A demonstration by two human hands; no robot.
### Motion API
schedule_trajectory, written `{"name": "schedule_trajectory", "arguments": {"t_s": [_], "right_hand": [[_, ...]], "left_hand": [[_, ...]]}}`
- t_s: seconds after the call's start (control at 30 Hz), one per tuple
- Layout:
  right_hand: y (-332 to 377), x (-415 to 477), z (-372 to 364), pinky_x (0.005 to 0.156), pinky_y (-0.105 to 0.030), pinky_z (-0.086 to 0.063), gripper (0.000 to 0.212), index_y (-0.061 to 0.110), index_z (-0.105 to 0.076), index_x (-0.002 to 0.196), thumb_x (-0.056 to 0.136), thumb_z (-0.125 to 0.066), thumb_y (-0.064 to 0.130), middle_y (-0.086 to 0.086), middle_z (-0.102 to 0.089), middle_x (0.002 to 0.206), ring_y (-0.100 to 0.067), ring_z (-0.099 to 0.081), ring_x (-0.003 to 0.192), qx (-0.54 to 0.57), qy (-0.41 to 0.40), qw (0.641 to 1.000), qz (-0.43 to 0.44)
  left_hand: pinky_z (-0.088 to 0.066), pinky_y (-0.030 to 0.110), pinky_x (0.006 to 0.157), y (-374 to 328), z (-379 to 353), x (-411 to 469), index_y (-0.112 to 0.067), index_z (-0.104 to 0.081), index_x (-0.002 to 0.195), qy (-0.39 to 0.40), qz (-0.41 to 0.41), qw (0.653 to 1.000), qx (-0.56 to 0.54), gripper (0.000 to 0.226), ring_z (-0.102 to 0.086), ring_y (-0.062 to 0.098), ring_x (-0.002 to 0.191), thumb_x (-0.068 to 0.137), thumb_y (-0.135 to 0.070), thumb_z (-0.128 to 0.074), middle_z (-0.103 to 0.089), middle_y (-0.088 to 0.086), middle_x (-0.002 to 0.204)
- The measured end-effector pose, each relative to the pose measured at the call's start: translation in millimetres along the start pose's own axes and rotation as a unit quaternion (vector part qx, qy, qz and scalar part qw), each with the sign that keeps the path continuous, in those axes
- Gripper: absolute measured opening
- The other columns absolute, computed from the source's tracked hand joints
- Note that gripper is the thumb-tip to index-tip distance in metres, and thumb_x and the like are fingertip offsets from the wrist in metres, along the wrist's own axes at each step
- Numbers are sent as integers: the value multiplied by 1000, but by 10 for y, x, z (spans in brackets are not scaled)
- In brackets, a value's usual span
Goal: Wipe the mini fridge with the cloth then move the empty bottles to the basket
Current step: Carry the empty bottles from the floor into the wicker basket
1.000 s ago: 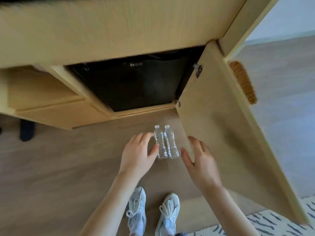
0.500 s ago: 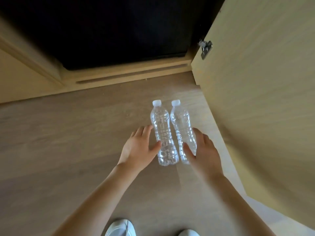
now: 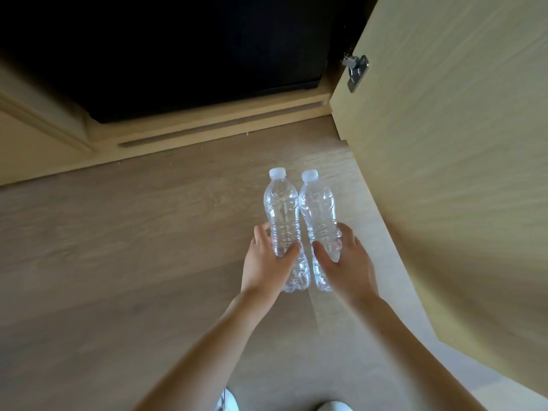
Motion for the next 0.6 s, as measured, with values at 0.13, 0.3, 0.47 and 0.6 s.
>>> {"name": "schedule_trajectory", "arguments": {"t_s": [0.13,0.3,0.47,0.6], "right_hand": [[253,-345,323,85,-28,-40,67,18,-38,146,91,-60,50,-6,-60,128,-23,-57,117,8,5,1000,9],[964,-1063,1045,82,-33,-46,64,15,-42,142,90,-63,46,-9,-65,119,-27,-60,110,50,16,998,27],[1950,-2035,2263,83,-26,-42,67,17,-37,146,92,-60,49,-9,-62,128,-24,-59,116,71,47,996,8],[2844,-2819,3501,80,-25,-41,66,18,-37,145,93,-57,53,-8,-60,130,-24,-60,115,72,53,994,55]], "left_hand": [[-42,22,74,-226,310,-386,-33,-41,127,-21,2,1000,-18,56,-57,11,101,81,-47,-71,-55,-10,114],[-40,5,64,-886,979,-1209,-35,-47,112,-49,-9,998,-46,45,-61,-5,86,79,-37,-76,-65,-11,100],[-47,16,77,-2005,1995,-2488,-41,-43,119,-62,26,996,-66,51,-61,2,93,79,-46,-75,-62,-12,101],[-42,6,68,-3025,2774,-3553,-35,-44,125,-80,5,995,-51,55,-57,-10,88,81,-50,-74,-59,-15,103]]}}
Point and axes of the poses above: each hand's wrist, its own x-axis towards the middle knuckle, its own z-axis out of the back of the hand, y = z × x, the point moved 4 cm from there along x, towards the middle knuckle
